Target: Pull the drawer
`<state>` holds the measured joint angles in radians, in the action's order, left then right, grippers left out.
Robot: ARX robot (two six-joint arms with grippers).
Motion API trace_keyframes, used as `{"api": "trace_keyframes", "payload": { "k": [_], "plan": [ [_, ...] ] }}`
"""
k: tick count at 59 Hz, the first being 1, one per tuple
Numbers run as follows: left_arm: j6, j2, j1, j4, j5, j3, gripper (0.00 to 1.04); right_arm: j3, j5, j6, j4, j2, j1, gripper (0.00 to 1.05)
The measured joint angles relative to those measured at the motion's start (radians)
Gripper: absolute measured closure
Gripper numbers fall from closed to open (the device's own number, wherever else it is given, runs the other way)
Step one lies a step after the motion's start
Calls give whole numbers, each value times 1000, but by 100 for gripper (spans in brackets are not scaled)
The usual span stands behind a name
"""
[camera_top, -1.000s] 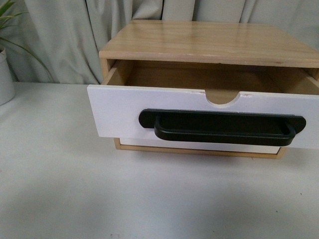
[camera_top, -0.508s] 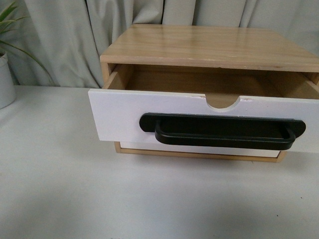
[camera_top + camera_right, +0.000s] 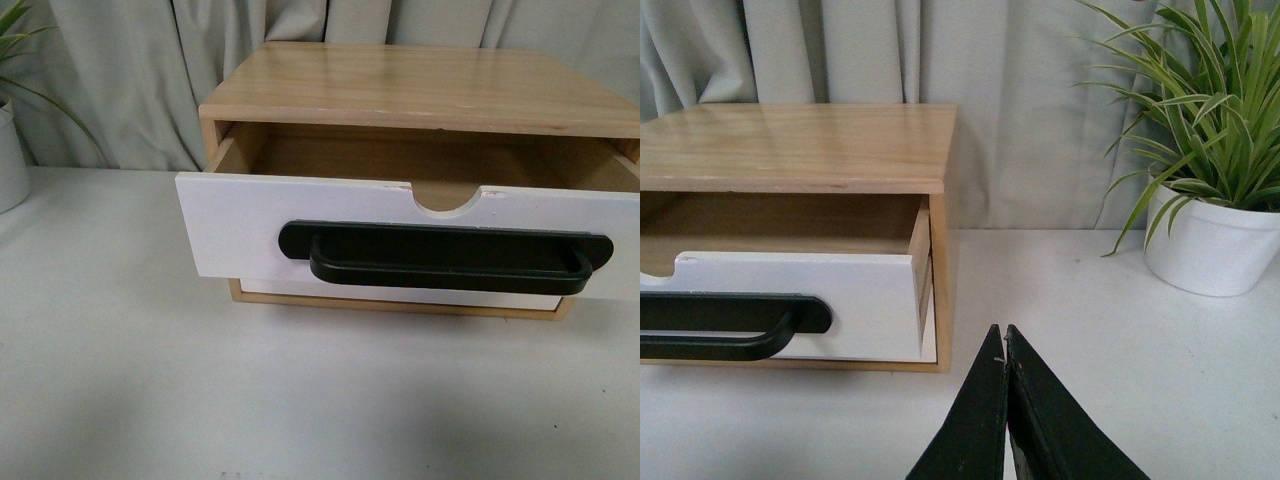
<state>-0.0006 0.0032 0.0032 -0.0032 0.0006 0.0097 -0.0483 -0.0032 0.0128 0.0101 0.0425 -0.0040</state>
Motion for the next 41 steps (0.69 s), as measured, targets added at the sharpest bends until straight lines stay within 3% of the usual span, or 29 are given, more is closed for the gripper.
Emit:
{"api": "trace_keyframes", "payload": {
  "k": [26,34,41],
  "plan": [
    [-1,0,0,0,0,0,100,42,2,0,-6,-39,0,103],
    [-1,0,0,0,0,0,77,42,2,0,-6,-39,0,82],
    [-1,0,0,0,0,0,52,42,2,0,-6,-39,0,57]
  ]
}}
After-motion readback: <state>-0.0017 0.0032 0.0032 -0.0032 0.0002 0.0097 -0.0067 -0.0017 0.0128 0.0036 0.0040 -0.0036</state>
